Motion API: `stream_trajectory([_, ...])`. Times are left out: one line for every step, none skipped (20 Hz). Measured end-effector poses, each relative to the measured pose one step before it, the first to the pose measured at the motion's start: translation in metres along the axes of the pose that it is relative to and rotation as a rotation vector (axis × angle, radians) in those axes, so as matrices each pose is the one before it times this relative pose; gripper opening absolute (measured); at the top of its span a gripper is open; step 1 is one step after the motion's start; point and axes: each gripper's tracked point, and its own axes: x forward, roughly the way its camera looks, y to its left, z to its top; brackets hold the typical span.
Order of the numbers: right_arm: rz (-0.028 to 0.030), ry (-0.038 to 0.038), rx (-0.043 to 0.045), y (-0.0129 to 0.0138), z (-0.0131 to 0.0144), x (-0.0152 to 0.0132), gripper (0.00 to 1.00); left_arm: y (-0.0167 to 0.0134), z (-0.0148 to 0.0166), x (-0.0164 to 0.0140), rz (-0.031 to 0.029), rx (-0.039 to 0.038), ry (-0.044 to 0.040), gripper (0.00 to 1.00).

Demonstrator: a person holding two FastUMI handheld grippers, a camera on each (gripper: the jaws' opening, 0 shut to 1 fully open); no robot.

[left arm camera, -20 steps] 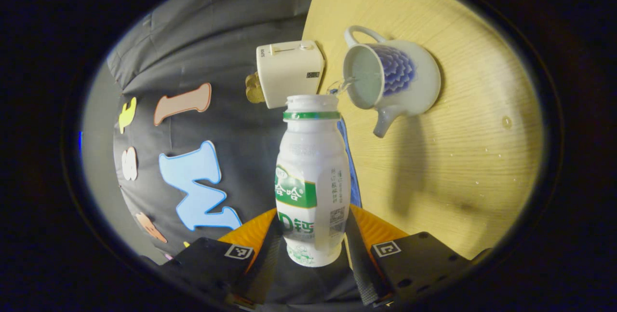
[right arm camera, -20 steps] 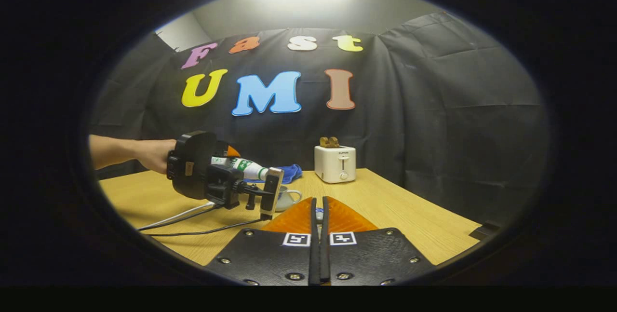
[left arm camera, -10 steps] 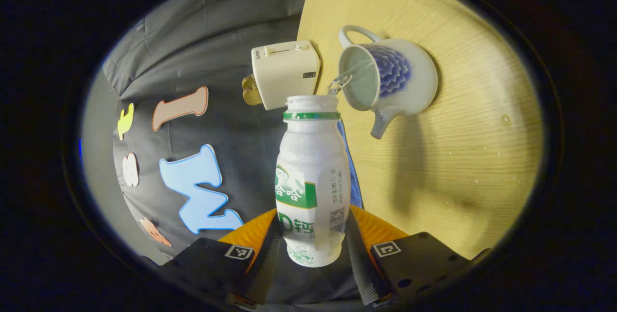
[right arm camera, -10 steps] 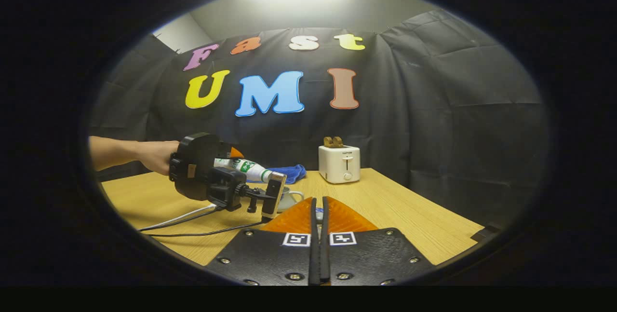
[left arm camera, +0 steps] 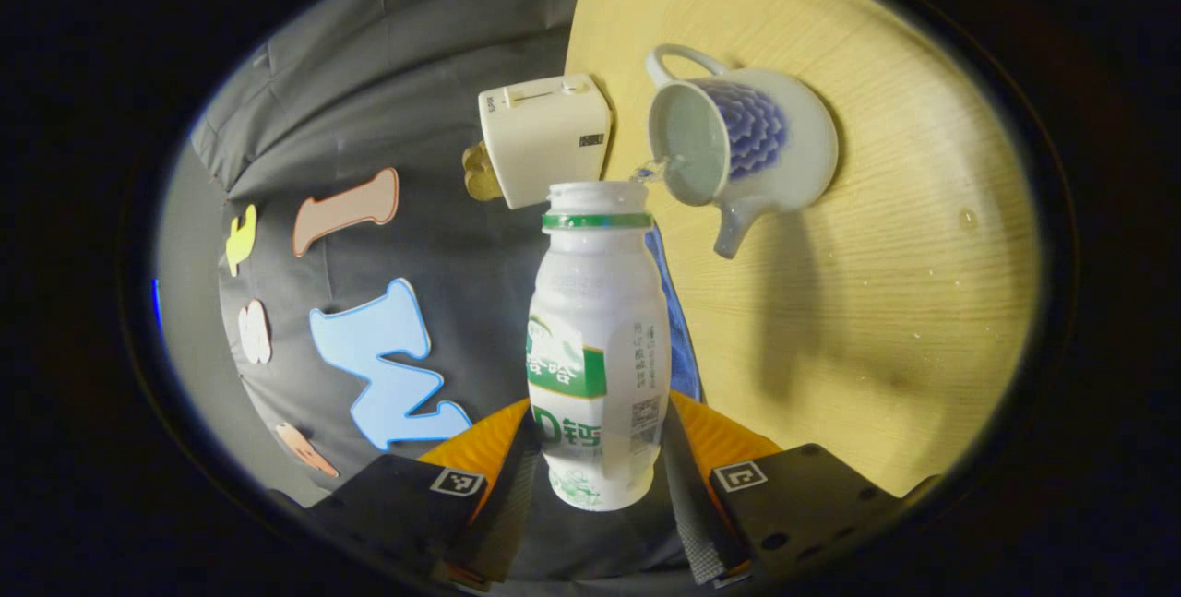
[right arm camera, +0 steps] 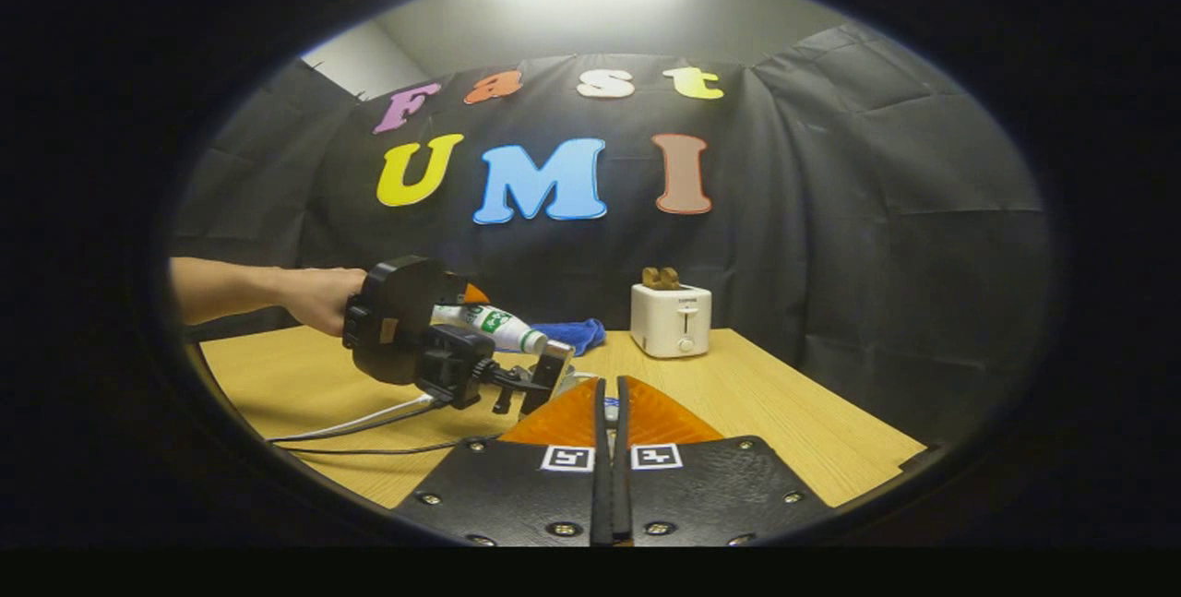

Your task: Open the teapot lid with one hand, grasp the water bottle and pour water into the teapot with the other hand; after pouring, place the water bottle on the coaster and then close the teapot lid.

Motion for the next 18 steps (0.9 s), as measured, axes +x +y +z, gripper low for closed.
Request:
stream_trajectory([0.00389,0.00151,-0.00160,-0.00061,0.00131,-0.00023,0.00,-0.00182,-0.00011,0.00028,-0.00211,-0.00617,0.00268,0.75])
stream_trajectory([0.00126,0.00185,0.00044,-0.00122,-0.00073,0.00005,0.00,0.00386,0.00027,0.00184,-0.00064,0.00091,-0.00196,0.75])
stream_trajectory([-0.00636,-0.00404,0.00378,-0.00259,0.00161,-0.00126,0.00,0.00064,0.00027,0.00022,0.00428,0.00645,-0.00023,0.75])
stream_trajectory([-0.01083,-0.00534,0.00519,-0.00355,0.00167,-0.00143,0.00,-0.00013,0.00013,-0.00164,0.00303,0.00659,-0.00176,0.75])
stream_trajectory([-0.01282,-0.00236,0.00731,-0.00302,0.00131,-0.00032,0.00,-0.00119,0.00179,-0.00076,-0.00082,0.00480,-0.00521,0.75])
stream_trajectory([-0.01186,-0.00412,0.00920,-0.00174,0.00075,-0.00110,0.00,0.00011,-0.00012,-0.00136,0.00064,0.00629,-0.00792,0.75])
stream_trajectory([-0.01142,-0.00061,0.00942,-0.00051,0.00102,-0.00088,0.00,-0.00078,0.00225,-0.00227,-0.00342,0.00948,-0.00735,0.81])
stream_trajectory([-0.00572,0.00439,0.01163,0.00084,-0.00152,-0.00221,0.00,0.00030,0.00036,-0.00024,-0.00353,0.00922,-0.00609,0.76])
stream_trajectory([0.00071,0.00212,0.01090,0.00268,0.00025,-0.00296,0.00,0.00025,0.00062,0.00058,0.00005,0.00790,-0.00479,0.76])
stream_trajectory([-0.00258,-0.00136,0.00291,0.00216,0.00114,-0.00268,0.00,0.00060,-0.00057,-0.00024,0.00201,0.00834,-0.00202,0.76])
stream_trajectory([-0.00526,-0.00479,-0.00637,0.00066,0.00230,-0.00332,0.00,-0.00059,-0.00038,-0.00067,0.00124,0.00819,0.00104,0.82])
stream_trajectory([-0.00432,-0.00121,-0.00651,-0.00033,0.00130,-0.00230,0.00,0.00037,0.00038,-0.00058,0.00371,0.00553,-0.00107,0.81])
stream_trajectory([0.00223,0.00078,-0.00302,0.00174,0.00100,-0.00223,0.00,0.00110,0.00109,-0.00006,0.00629,0.00259,-0.00275,0.81])
stream_trajectory([0.00045,0.00029,-0.00146,0.00128,0.00010,-0.00218,0.00,0.00063,0.00147,-0.00108,0.00315,-0.00013,-0.00172,0.82])
stream_trajectory([0.00170,-0.00206,-0.00210,0.00073,0.00157,-0.00150,0.00,0.00104,0.00098,-0.00138,0.00435,-0.00090,-0.00315,0.82])
stream_trajectory([0.00076,0.00095,-0.00227,0.00125,0.00004,-0.00099,0.00,0.00003,0.00112,-0.00154,0.00692,-0.00142,-0.00194,0.82])
stream_trajectory([0.00124,-0.00255,-0.00095,0.00070,0.00079,-0.00063,0.00,-0.00060,0.00032,-0.00102,0.00502,-0.00073,0.00308,0.81])
stream_trajectory([0.00246,0.00221,-0.00017,0.00201,0.00017,-0.00119,0.00,-0.00023,-0.00003,-0.00003,0.00265,0.00212,0.00057,0.81])
